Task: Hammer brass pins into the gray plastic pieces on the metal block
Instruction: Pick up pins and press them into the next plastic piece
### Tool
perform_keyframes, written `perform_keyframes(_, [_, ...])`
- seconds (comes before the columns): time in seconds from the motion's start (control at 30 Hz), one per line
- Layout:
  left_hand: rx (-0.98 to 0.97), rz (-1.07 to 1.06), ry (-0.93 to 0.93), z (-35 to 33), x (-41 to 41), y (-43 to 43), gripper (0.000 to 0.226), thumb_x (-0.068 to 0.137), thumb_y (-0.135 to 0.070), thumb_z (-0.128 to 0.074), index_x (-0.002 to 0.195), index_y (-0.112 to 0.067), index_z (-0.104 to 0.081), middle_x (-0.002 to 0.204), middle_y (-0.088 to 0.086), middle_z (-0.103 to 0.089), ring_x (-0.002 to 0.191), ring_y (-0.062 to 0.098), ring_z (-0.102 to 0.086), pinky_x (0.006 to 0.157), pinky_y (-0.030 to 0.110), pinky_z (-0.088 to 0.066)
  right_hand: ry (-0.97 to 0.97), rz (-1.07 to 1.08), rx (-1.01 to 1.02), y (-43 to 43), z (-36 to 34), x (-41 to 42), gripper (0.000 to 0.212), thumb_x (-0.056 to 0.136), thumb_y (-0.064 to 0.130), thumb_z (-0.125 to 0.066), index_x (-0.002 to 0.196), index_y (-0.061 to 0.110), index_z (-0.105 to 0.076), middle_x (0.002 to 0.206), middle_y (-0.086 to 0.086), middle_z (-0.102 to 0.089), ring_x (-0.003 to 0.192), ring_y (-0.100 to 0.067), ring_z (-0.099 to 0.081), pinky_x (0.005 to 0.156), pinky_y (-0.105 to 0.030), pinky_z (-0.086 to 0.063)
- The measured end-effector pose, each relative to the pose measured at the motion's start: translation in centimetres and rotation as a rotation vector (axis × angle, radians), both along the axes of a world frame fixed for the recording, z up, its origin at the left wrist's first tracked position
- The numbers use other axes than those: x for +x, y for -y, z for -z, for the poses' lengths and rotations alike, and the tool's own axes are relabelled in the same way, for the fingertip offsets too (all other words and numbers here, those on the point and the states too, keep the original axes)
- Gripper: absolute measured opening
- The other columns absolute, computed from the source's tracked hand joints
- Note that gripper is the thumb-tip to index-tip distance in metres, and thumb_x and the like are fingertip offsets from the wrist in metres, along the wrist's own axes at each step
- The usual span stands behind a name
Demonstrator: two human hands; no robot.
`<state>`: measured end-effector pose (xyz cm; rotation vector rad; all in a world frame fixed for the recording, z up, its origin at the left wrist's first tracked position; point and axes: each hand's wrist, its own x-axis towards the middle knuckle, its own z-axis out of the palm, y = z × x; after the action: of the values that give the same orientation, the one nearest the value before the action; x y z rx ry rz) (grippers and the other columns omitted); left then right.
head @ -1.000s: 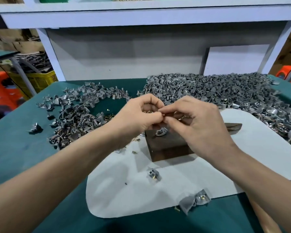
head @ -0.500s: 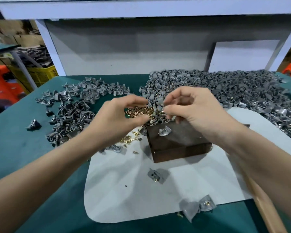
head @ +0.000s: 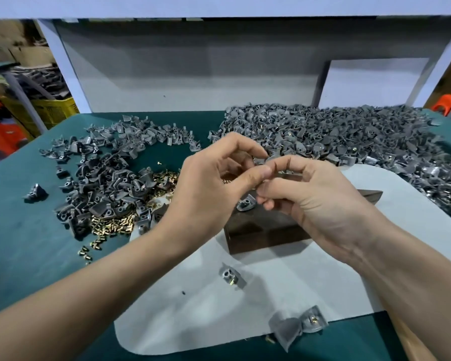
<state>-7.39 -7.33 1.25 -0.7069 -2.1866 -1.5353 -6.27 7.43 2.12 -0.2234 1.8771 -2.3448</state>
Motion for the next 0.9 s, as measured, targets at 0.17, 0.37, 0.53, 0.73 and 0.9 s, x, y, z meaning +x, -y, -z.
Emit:
perform_keyframes(0.17, [-0.237,-0.272,0.055,2.4,1.3,0.8,0.022,0.085,-0.030,-0.067,0.103,-0.027,-0.056,0.104,-0.015,-0.060,0.105,0.006,-0.053,0.096,0.029,-0.039,-0.144,0.082,0.200,-1.3,0.3,-0.8,0.021,0.075,-0.011,-0.068,0.074,0.010,-0.070,0.056,-0.003,-0.063,0.051,-0.008,-0.056,0.053,-0.013,-0.046])
perform_keyframes(0.37, [-0.354,-0.303,0.183,4.1,1.7,0.6,0.017,0.083,-0.026,-0.066,0.093,-0.032,-0.053,0.109,-0.017,-0.055,0.114,0.011,-0.047,0.106,0.041,-0.029,-0.275,0.065,0.390,-1.1,1.4,-1.3,0.026,0.077,-0.013,-0.067,0.075,0.013,-0.070,0.060,0.000,-0.060,0.056,-0.008,-0.058,0.056,-0.014,-0.048])
perform_keyframes(0.53, [-0.330,-0.319,0.125,4.5,1.3,0.0,0.021,0.084,-0.020,-0.069,0.083,-0.033,-0.053,0.106,-0.014,-0.059,0.108,0.012,-0.051,0.103,0.048,-0.033,-0.340,0.085,0.581,-0.7,2.3,-1.5,0.029,0.078,-0.005,-0.071,0.080,0.024,-0.069,0.070,-0.001,-0.065,0.066,-0.012,-0.061,0.072,-0.023,-0.050])
perform_keyframes(0.73, [-0.320,-0.323,0.059,5.2,1.4,-0.5,0.005,0.083,-0.030,-0.056,0.085,-0.032,-0.053,0.099,-0.021,-0.057,0.104,0.003,-0.045,0.103,0.040,-0.030,-0.378,0.077,0.623,-0.4,2.8,-1.1,0.029,0.079,-0.001,-0.072,0.072,0.027,-0.069,0.075,-0.004,-0.070,0.076,-0.021,-0.066,0.083,-0.038,-0.054])
perform_keyframes(0.9, [-0.241,-0.315,0.000,5.6,1.7,-0.6,0.019,0.079,-0.039,-0.059,0.095,-0.030,-0.057,0.096,-0.025,-0.054,0.097,-0.008,-0.040,0.097,0.041,-0.035,-0.353,0.051,0.571,-0.4,2.8,-1.0,0.025,0.080,-0.001,-0.070,0.073,0.024,-0.067,0.073,-0.004,-0.065,0.072,-0.018,-0.062,0.076,-0.034,-0.052])
